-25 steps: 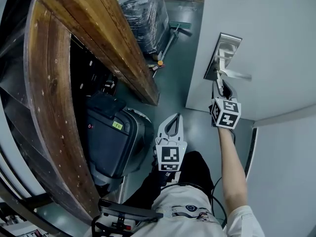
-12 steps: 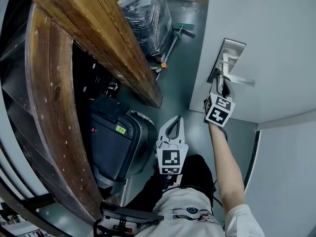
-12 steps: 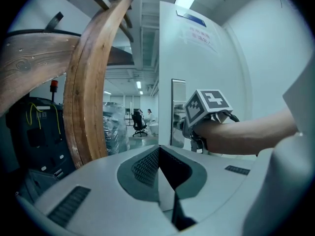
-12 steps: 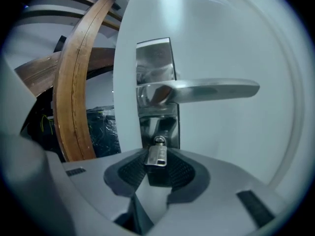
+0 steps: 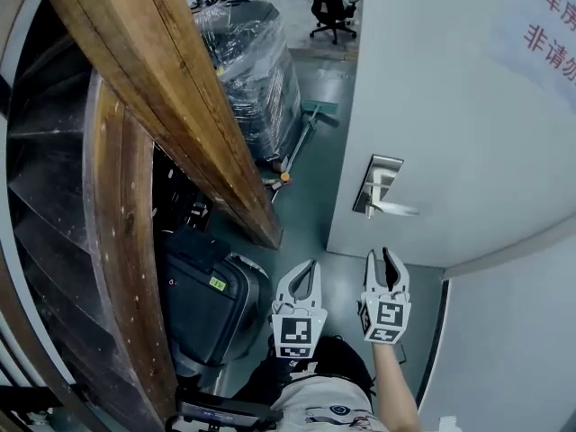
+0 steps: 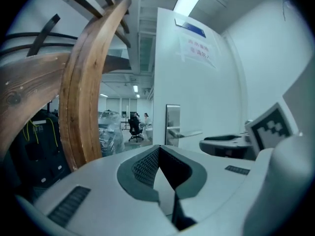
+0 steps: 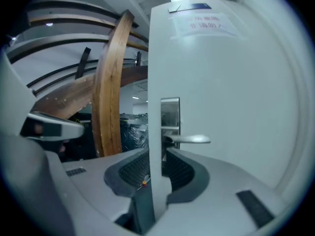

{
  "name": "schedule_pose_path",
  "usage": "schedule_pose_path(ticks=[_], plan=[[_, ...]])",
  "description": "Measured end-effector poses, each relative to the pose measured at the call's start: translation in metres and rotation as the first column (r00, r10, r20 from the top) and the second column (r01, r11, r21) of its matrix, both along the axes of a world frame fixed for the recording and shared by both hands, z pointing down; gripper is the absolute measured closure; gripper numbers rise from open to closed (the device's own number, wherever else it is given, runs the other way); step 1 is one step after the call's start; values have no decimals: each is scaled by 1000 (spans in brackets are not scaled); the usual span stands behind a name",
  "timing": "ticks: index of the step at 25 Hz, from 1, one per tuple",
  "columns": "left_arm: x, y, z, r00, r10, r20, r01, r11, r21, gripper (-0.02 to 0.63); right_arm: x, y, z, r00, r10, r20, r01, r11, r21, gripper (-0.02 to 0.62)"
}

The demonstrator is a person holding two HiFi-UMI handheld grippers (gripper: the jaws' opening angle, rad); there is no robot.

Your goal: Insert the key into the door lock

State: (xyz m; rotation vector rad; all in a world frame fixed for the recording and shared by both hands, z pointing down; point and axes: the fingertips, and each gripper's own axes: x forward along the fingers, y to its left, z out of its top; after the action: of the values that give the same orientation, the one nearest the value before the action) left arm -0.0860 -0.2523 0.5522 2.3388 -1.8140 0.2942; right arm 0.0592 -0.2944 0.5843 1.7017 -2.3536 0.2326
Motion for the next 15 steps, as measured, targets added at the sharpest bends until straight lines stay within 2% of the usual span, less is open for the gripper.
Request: schedule_pose_path(ticks=[1,2,3,6,9,15], plan=[[5,0,-18,1000,15,-5,-15,1000,9,601,4,16,-23,1000,-1,2,1,1000,22,490],[11,-1,-35,999,31,-9,-31,999,22,601,9,30,-46,1000,0,7,0,999,43,559],[17,-2,-52,999,46,-12,-45,998,38,601,13,40,-68,1000,-1,16,0,998,62,588],[31,-10,-94,996,90,-10,-88,991,103,601,22,52,-120,999,-15,41,9,991,131,588],[38,5,-122,993,120,-6,-118,983,141,601,29,70,-153,998,-22,52,13,985,173,588],[31,6,-147,994,112,-16,-107,976,190,601,28,71,-189,998,-29,51,16,969,245,588]])
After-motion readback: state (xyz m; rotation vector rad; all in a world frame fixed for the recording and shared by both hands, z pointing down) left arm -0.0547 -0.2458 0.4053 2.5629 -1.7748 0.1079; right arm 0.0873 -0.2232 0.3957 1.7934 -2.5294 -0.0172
